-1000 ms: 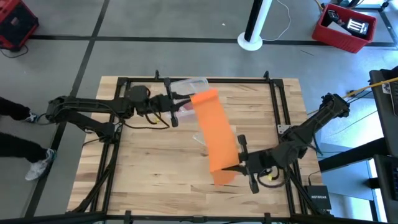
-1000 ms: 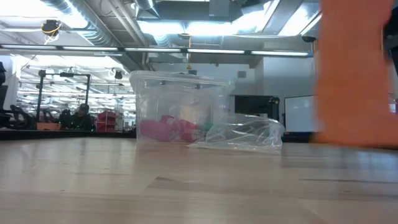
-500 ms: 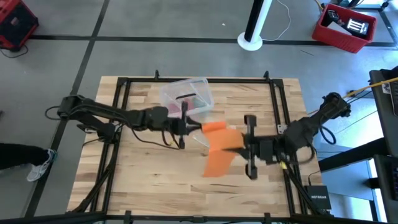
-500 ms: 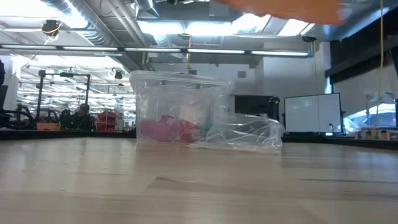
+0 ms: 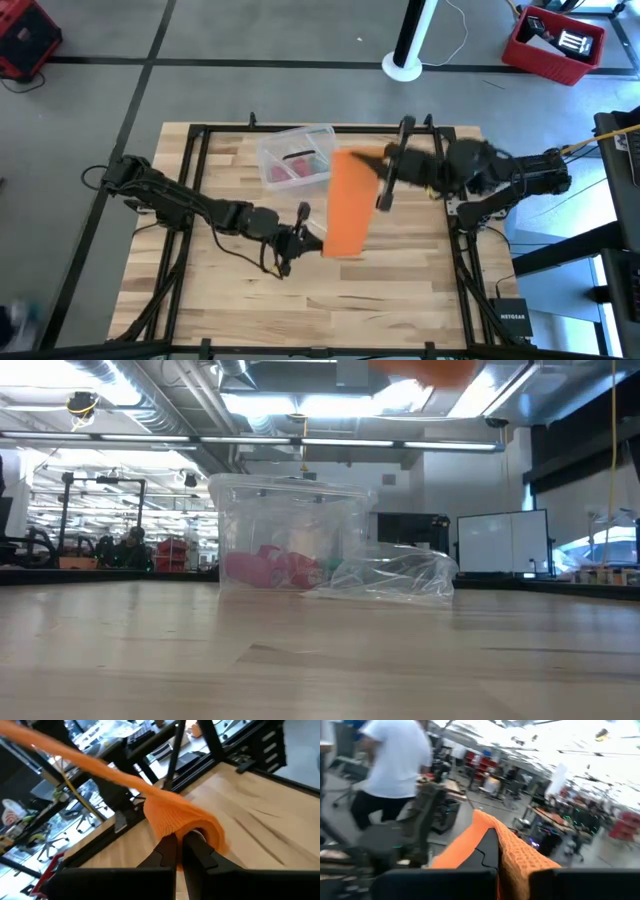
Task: Roll bandage
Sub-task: Roll the orange bandage
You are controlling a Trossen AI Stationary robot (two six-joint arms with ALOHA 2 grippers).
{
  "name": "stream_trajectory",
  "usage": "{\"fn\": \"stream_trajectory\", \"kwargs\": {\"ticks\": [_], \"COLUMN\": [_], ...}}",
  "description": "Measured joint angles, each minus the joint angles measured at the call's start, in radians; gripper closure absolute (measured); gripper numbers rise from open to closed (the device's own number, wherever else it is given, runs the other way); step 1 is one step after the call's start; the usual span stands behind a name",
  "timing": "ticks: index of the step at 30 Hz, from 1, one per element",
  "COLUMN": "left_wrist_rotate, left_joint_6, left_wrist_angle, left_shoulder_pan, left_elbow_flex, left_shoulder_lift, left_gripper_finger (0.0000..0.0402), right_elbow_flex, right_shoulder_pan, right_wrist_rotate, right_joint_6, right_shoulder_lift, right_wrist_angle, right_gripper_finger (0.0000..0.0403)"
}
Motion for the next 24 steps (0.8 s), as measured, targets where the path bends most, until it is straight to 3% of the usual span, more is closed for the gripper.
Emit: {"fn": "stream_trajectory", "kwargs": {"ticks": [12,20,24], "left_wrist_rotate": [-0.018,0.016,0.016], "left_joint_6": [-0.025,-0.038,-0.045], "left_wrist_angle": [0.014,0.119,0.138], "left_shoulder_pan": [-0.055,-0.079,-0.074], "left_elbow_flex": [0.000,0.000,0.000], "left_shoulder_lift": [0.000,0.005,0.006], "left_gripper_finger": [0.0401,0.0401,0.0401], "right_elbow_flex": [-0.066,-0.233,-0.289], "right_shoulder_pan": [-0.253,-0.355,-0.365], "right_wrist_rotate": [-0.101,-0.298,-0.391], "right_joint_6": [0.236,0.466,0.562], "right_shoulder_lift": [0.030,0.092,0.142], "right_wrist_angle": [-0.150,-0.152,-0.153], "right_gripper_finger": [0.0400,0.0398,0.0364]}}
